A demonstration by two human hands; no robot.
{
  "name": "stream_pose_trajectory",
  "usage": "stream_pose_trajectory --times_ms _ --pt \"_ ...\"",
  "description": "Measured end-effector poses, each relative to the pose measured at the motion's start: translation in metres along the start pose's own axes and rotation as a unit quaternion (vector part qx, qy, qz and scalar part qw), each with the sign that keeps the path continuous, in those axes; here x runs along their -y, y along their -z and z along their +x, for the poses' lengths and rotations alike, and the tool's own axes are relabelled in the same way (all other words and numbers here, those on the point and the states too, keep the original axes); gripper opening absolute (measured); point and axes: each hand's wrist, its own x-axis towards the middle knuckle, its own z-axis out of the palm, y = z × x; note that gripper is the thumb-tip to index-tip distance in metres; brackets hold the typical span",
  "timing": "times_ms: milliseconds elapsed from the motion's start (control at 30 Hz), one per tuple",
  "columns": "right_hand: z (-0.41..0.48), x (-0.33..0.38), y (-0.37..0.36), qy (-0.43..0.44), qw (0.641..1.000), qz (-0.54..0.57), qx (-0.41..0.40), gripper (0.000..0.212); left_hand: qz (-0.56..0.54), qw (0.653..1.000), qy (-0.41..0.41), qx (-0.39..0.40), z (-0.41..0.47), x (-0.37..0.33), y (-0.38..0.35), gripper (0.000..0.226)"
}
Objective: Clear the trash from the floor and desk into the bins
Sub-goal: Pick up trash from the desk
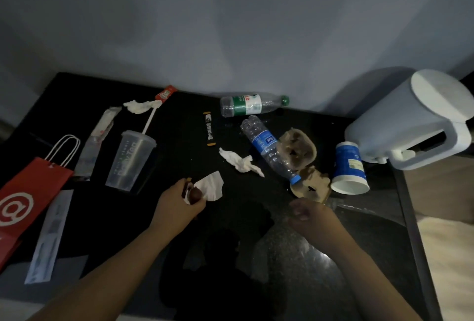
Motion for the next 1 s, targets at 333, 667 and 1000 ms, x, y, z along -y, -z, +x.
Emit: stream_pose_trajectory --times_ms 333,667,1000 --pt "0.065 -0.014 0.039 0.045 0.994 -0.010 -0.095 0.021 -0.052 0.997 -0.007 -0.056 -0.004 -0.071 -0.007 0.023" --pt "0.141 0.032 0.017 0.080 0.982 -0.112 -0.129 0.052 -0.095 0.987 0.048 -0.119 0.000 -0.094 -0.007 0.021" --pt "0.157 0.044 0.005 0.002 0.996 -0.032 -0.078 0.064 -0.120 0.979 0.069 -0.147 -0.010 -0.094 0.018 0.022"
